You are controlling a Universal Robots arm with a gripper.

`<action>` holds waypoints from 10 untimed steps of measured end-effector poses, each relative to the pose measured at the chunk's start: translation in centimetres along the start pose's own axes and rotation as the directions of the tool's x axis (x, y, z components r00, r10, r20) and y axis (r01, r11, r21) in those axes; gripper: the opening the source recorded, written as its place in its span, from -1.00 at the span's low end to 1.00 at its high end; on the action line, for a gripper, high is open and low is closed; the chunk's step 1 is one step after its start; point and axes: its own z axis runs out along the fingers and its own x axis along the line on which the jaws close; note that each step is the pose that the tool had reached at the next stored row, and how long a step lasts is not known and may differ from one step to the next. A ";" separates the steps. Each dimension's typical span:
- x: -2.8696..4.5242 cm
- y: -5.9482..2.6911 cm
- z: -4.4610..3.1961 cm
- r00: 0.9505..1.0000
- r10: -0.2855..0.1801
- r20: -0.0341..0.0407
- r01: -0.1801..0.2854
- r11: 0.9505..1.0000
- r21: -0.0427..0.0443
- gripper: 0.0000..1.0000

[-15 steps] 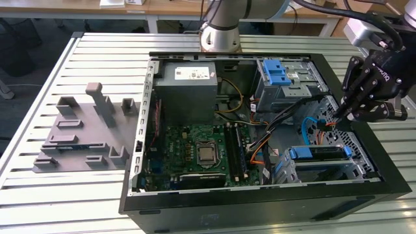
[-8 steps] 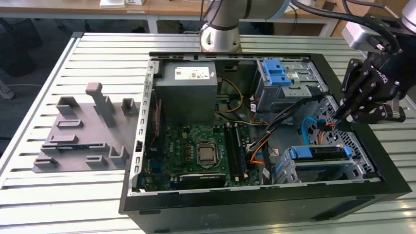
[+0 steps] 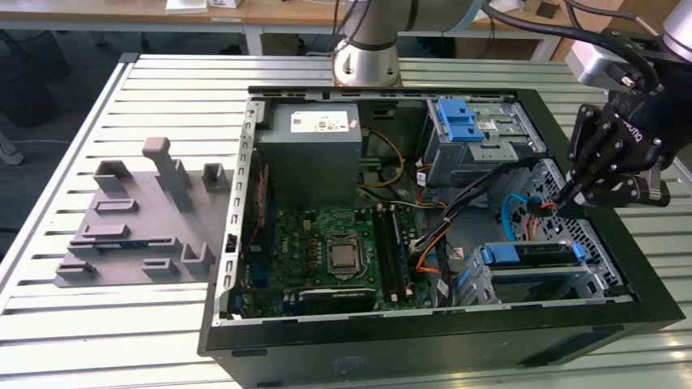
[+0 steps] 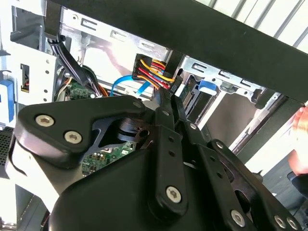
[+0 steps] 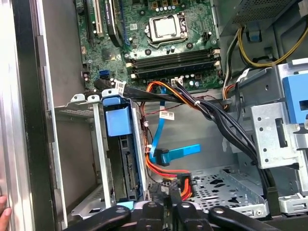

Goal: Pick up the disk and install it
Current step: 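Insert the first disk wire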

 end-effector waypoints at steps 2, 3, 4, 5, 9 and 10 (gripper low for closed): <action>-0.01 0.00 0.00 1.000 0.000 0.000 0.000 1.000 0.000 -0.68; -0.01 0.00 0.00 1.000 0.000 0.000 0.000 1.000 0.000 -0.68; -0.01 0.05 0.00 1.000 0.000 0.000 0.000 1.000 0.000 -0.68; 0.01 0.15 0.00 1.000 0.000 0.000 0.000 1.000 0.001 -0.68; 0.16 1.00 0.07 1.000 0.000 0.002 0.000 1.000 0.011 -0.68; 0.19 1.20 0.09 1.000 0.000 0.002 0.000 1.000 0.014 -0.68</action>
